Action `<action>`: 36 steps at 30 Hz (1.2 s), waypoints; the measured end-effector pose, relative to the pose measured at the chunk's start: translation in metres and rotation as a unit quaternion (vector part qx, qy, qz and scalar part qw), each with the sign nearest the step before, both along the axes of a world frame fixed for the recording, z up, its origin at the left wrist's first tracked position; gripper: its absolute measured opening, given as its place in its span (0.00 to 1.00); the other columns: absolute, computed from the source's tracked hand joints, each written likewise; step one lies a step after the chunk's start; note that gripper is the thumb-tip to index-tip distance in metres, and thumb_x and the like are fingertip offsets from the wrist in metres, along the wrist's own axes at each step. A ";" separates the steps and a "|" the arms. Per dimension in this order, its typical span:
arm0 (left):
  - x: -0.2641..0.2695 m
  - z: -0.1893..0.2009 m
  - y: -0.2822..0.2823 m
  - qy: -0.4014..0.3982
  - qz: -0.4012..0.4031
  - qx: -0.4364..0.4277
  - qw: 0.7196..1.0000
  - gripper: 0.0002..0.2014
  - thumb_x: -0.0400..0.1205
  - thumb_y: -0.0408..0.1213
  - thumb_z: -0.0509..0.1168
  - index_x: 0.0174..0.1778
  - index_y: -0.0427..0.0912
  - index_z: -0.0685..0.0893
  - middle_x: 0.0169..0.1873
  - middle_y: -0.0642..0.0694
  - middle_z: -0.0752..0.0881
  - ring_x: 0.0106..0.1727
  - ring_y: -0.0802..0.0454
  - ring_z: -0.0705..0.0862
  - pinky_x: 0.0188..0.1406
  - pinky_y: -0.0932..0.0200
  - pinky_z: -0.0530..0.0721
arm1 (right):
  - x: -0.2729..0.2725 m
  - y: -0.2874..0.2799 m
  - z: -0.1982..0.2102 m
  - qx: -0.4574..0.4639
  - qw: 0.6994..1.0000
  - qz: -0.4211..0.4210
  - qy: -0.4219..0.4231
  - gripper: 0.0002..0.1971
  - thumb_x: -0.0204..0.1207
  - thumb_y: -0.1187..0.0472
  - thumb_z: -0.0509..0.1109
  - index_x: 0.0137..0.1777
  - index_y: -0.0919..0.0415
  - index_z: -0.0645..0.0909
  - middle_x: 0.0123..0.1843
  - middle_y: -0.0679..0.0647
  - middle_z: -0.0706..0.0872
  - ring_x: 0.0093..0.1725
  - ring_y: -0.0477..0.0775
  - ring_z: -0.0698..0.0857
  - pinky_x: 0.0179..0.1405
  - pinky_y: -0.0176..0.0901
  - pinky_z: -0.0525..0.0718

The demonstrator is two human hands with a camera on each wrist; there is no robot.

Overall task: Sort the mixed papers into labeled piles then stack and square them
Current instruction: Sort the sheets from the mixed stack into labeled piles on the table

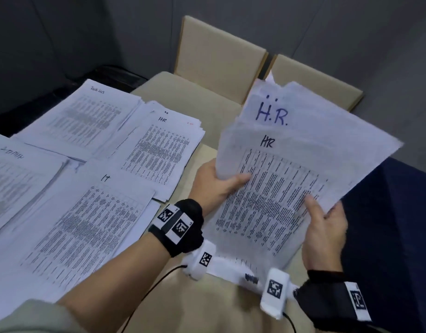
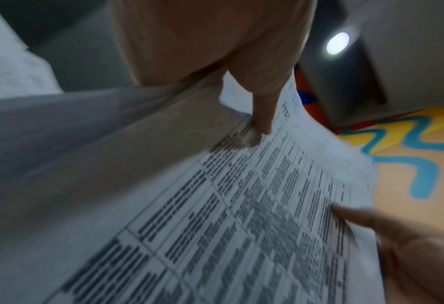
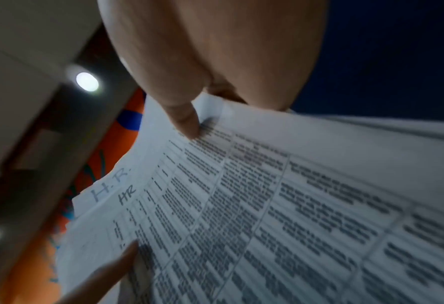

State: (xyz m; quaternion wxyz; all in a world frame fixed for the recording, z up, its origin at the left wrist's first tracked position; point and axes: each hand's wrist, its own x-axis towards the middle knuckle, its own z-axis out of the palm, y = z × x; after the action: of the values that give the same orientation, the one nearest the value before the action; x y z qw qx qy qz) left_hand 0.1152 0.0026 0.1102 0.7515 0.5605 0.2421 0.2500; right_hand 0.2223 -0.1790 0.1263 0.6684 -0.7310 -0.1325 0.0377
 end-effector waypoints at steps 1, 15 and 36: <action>-0.001 0.009 -0.001 -0.014 0.019 0.018 1.000 0.22 0.73 0.40 0.79 0.61 0.40 0.82 0.50 0.43 0.91 0.49 0.49 0.91 0.47 0.53 0.91 | -0.003 0.003 0.009 0.032 0.999 -0.005 -0.020 0.14 0.83 0.65 0.69 0.67 0.58 0.79 0.57 0.45 0.89 0.58 0.38 0.87 0.57 0.33 0.82; -0.024 -0.061 -0.010 0.185 0.027 0.184 0.965 0.09 0.86 0.39 0.64 0.39 0.44 0.83 0.32 0.46 0.85 0.31 0.48 0.81 0.34 0.53 0.84 | -0.024 0.009 -0.072 -0.048 0.989 0.077 0.112 0.18 0.81 0.64 0.71 0.71 0.57 0.78 0.60 0.42 0.86 0.57 0.34 0.84 0.55 0.26 0.79; -0.024 -0.108 0.301 0.582 0.077 0.299 0.752 0.12 0.78 0.33 0.68 0.56 0.31 0.82 0.44 0.33 0.85 0.41 0.37 0.83 0.40 0.49 0.82 | 0.047 0.015 -0.171 -0.488 0.849 -0.090 0.182 0.30 0.62 0.43 0.84 0.55 0.60 0.77 0.58 0.63 0.81 0.58 0.65 0.82 0.55 0.49 0.78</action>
State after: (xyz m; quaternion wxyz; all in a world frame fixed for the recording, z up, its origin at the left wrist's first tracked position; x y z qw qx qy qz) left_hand 0.0912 0.3041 0.0023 0.2378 0.7728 0.5884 -0.0078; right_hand 0.2697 -0.1640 -0.0451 0.2384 -0.9517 0.0928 0.1696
